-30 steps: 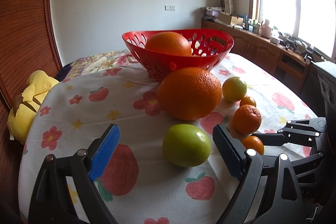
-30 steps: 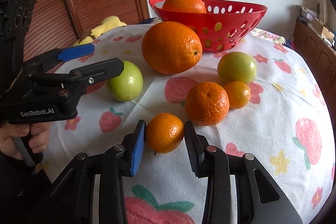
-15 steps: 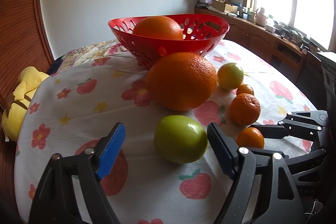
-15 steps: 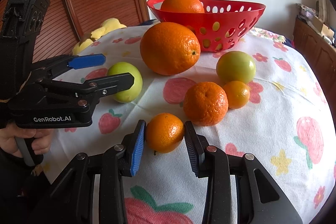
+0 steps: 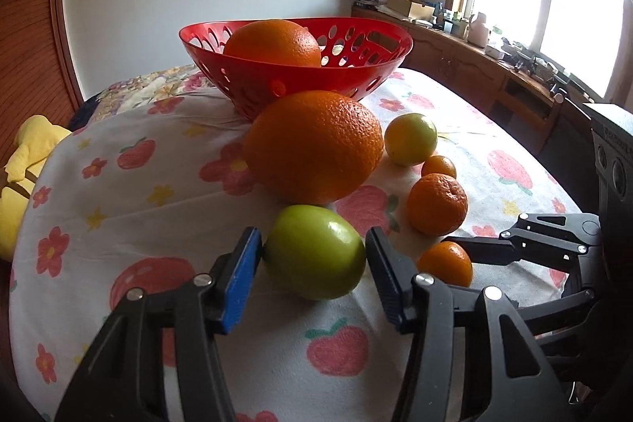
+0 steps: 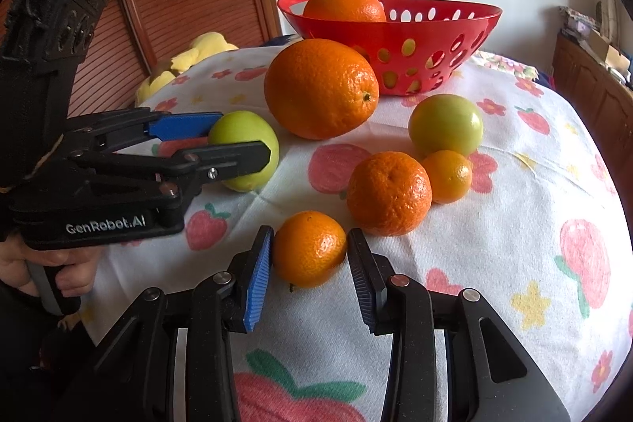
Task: Organize fruits
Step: 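Close the left tool on a green apple while the right tool grasps a small tangerine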
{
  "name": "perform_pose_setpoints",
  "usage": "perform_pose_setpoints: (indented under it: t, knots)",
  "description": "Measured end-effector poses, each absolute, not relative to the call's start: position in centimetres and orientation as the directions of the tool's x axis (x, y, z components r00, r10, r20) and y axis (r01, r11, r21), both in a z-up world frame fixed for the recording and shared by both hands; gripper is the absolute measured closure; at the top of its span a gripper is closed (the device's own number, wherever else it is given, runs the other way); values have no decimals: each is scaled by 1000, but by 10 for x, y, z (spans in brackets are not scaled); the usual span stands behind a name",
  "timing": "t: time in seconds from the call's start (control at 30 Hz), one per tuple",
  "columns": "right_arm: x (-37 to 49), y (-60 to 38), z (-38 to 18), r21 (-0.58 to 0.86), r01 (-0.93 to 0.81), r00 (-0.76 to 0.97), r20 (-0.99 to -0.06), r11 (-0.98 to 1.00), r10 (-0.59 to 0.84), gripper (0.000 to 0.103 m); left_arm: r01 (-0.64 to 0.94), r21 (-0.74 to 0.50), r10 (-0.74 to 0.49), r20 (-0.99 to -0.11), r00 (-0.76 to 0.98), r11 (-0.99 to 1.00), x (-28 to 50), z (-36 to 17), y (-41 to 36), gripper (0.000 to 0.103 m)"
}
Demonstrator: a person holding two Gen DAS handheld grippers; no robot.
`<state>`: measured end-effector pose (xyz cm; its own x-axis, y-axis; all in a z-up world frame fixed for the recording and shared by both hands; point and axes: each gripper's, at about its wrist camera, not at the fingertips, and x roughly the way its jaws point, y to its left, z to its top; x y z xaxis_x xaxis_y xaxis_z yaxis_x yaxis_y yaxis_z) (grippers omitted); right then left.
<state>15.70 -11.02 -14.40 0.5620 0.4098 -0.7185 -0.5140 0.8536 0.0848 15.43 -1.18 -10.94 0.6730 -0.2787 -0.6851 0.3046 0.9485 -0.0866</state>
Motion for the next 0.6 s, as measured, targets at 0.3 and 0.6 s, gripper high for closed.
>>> perform_pose_setpoints:
  t: [0.3, 0.6]
  knots:
    - [158, -108, -145, 78, -516, 562, -721, 853, 406, 65, 303, -82, -276, -679, 680, 949, 154, -110, -12, 47]
    - [158, -107, -146, 74, -514, 562, -723, 854, 401, 66, 292, -84, -266, -693, 670, 953, 158, -115, -9, 46]
